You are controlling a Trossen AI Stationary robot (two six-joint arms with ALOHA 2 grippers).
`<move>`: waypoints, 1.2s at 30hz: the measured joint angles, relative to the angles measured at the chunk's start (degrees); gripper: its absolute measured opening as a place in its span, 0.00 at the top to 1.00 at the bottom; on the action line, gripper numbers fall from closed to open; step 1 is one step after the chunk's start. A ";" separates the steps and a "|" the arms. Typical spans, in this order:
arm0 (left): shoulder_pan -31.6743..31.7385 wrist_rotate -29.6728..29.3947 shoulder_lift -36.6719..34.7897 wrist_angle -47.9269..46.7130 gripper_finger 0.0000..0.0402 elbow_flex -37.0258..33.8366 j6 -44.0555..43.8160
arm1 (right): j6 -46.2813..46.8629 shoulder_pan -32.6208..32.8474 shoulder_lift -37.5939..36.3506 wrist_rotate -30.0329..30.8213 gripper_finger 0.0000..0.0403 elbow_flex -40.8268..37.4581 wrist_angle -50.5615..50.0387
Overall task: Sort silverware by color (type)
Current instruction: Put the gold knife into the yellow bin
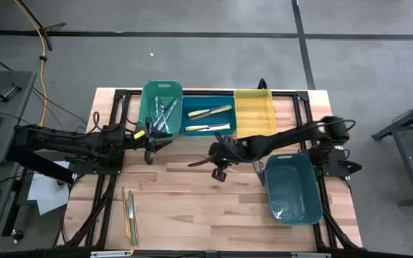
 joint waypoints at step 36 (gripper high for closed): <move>0.02 2.95 -3.12 -2.98 0.72 0.01 7.11 | -16.86 -7.96 -14.59 1.30 0.99 -23.10 58.42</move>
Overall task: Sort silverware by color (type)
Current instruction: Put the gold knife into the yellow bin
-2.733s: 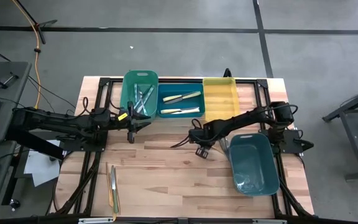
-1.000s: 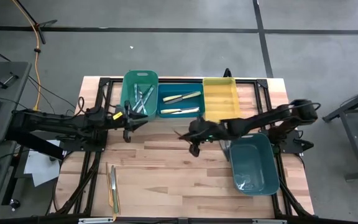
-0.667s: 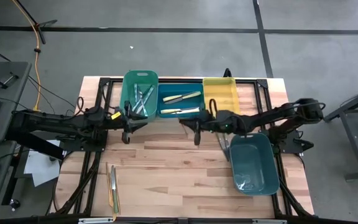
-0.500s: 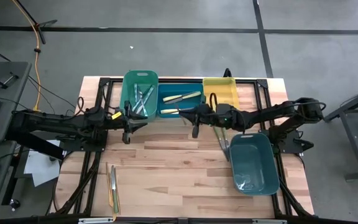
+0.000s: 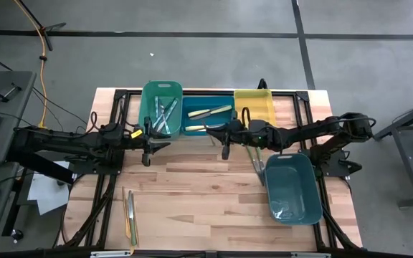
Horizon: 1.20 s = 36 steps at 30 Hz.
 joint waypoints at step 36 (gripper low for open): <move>0.00 -1.08 1.36 -2.91 0.72 -0.02 0.71 | 18.31 -34.82 -0.59 1.89 0.99 5.25 -60.44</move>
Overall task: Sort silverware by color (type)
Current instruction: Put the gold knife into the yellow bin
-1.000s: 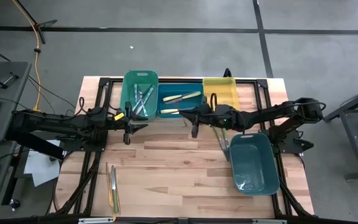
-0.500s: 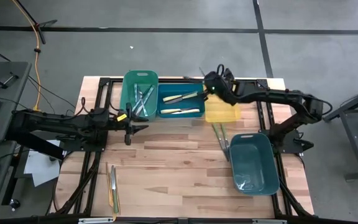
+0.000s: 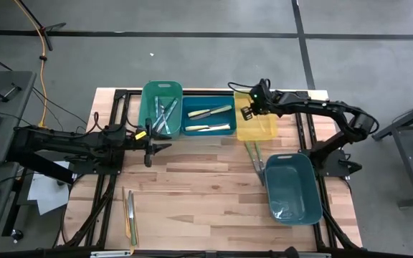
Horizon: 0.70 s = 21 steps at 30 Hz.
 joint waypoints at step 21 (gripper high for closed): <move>0.00 -1.93 -0.02 0.31 0.72 0.00 0.16 | 1.81 -0.83 0.00 -3.43 0.80 -0.94 -0.98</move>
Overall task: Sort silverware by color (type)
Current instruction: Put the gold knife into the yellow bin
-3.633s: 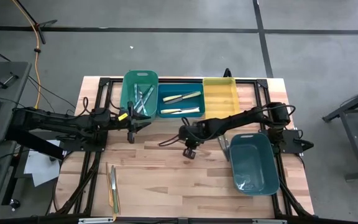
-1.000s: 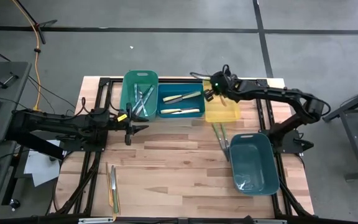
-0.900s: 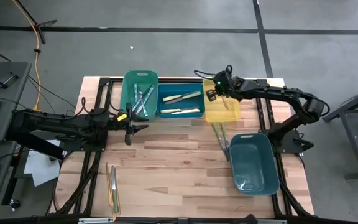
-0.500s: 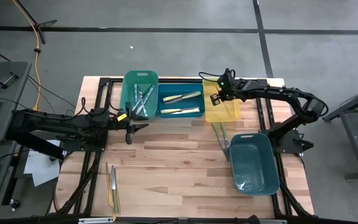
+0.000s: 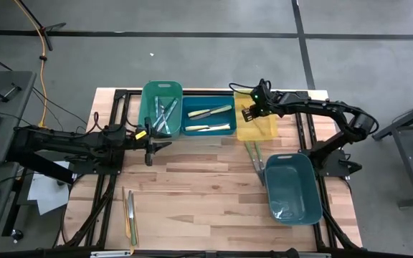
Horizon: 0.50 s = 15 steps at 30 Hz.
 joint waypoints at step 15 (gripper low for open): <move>-0.04 -0.18 -0.02 -0.37 0.72 0.00 -1.13 | -13.70 9.26 -3.61 -0.79 0.78 -7.64 24.50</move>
